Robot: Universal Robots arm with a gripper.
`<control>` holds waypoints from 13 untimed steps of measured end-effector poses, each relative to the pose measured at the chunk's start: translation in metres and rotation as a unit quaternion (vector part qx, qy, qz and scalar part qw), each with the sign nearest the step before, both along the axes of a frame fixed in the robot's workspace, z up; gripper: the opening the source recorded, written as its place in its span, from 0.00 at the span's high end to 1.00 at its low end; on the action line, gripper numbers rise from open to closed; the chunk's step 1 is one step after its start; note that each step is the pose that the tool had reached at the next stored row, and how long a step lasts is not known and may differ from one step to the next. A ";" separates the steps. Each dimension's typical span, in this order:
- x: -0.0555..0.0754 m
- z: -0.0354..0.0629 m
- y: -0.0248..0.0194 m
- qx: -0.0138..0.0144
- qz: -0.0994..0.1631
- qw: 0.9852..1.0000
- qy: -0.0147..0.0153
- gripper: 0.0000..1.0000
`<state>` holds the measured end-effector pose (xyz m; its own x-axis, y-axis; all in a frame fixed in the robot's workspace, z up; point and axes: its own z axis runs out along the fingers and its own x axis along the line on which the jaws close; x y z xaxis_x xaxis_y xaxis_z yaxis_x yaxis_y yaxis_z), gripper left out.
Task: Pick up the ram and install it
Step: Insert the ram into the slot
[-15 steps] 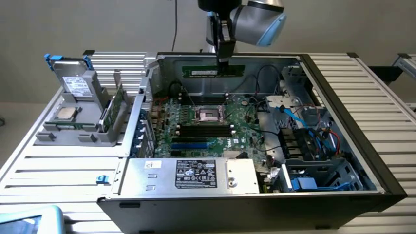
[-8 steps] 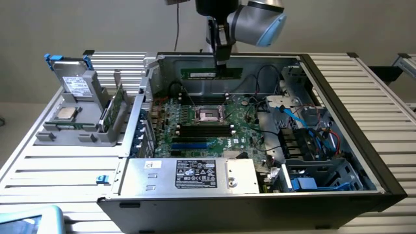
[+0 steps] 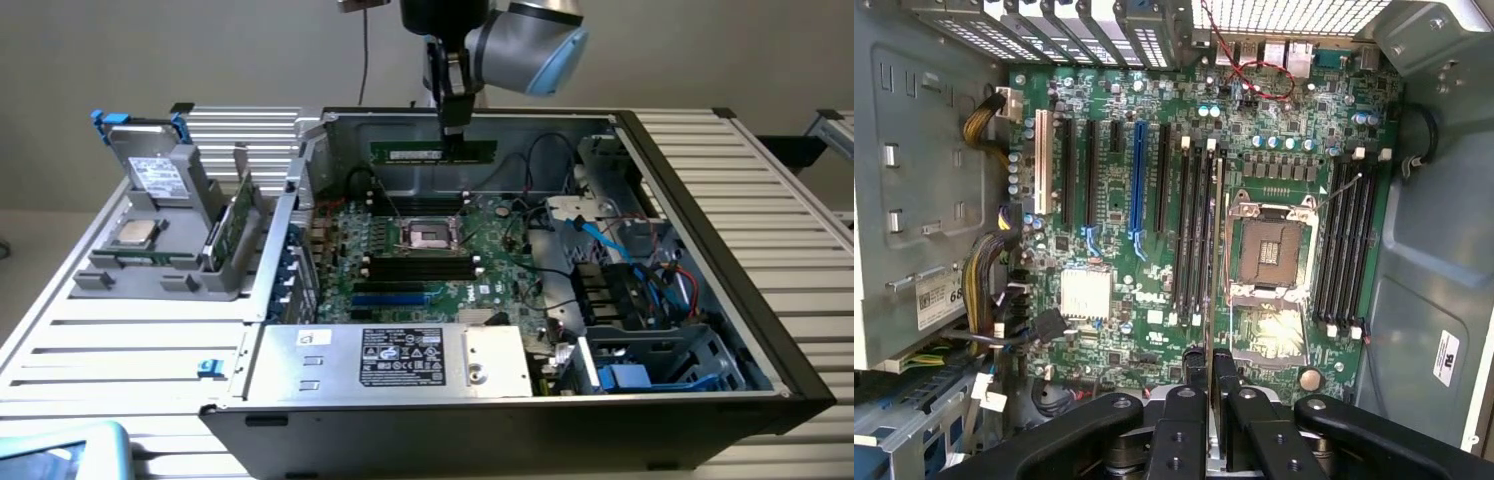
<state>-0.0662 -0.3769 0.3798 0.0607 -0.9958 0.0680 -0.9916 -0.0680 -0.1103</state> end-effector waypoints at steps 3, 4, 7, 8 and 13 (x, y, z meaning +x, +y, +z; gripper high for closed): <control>0.000 0.0000 0.0000 0.000 0.000 1.000 0.000 0.85; 0.000 0.0000 0.0000 0.000 0.000 1.000 0.000 0.85; -0.001 -0.0001 -0.0002 0.000 -0.001 1.000 0.000 0.85; -0.001 -0.0001 -0.0002 0.000 -0.002 1.000 0.000 0.85; -0.002 -0.0026 -0.0003 0.000 -0.007 1.000 -0.007 0.85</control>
